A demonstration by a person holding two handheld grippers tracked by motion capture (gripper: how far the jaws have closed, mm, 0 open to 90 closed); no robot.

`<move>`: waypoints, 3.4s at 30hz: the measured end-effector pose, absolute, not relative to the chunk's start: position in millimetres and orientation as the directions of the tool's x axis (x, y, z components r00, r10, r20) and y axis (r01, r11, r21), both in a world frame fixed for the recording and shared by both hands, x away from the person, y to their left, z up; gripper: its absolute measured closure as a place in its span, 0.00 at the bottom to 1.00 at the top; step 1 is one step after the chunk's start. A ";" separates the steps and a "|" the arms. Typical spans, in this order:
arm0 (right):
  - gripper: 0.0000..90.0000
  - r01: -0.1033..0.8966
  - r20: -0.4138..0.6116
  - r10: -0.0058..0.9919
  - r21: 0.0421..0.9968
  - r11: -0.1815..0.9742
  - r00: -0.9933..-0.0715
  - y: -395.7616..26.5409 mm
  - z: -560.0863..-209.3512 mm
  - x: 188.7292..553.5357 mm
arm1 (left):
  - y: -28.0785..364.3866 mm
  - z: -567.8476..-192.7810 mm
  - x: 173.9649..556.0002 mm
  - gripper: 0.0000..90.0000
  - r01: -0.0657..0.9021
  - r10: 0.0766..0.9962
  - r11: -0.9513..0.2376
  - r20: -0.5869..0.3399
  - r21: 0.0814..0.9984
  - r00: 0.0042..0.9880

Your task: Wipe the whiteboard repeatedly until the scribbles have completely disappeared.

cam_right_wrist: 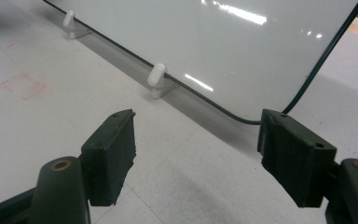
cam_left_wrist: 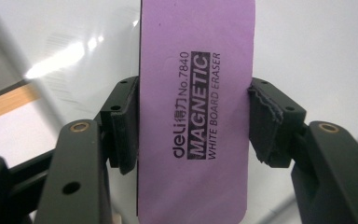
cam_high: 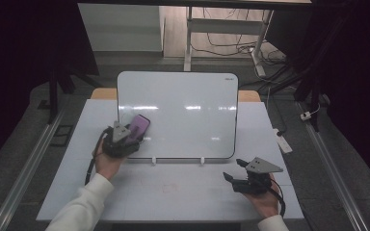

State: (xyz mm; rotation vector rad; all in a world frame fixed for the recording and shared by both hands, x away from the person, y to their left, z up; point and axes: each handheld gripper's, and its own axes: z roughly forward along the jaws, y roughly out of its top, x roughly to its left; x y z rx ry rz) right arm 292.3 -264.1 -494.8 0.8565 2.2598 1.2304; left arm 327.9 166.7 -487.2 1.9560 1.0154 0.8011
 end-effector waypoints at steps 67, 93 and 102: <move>0.30 0.311 -0.080 0.693 0.853 0.419 -0.716 -264.3 -494.3 291.3 | 134.6 -524.0 291.0 0.46 0.322 0.679 -0.704 0.467 0.633 0.566; 0.30 0.306 -0.082 0.695 0.857 0.415 -0.715 -265.4 -493.4 291.1 | 204.3 -449.0 350.9 0.46 0.419 0.905 -0.390 0.257 0.820 0.339; 0.30 0.309 -0.079 0.692 0.855 0.418 -0.718 -264.7 -494.3 291.6 | 182.2 -451.5 350.8 0.46 0.430 0.871 -0.451 0.280 0.782 0.404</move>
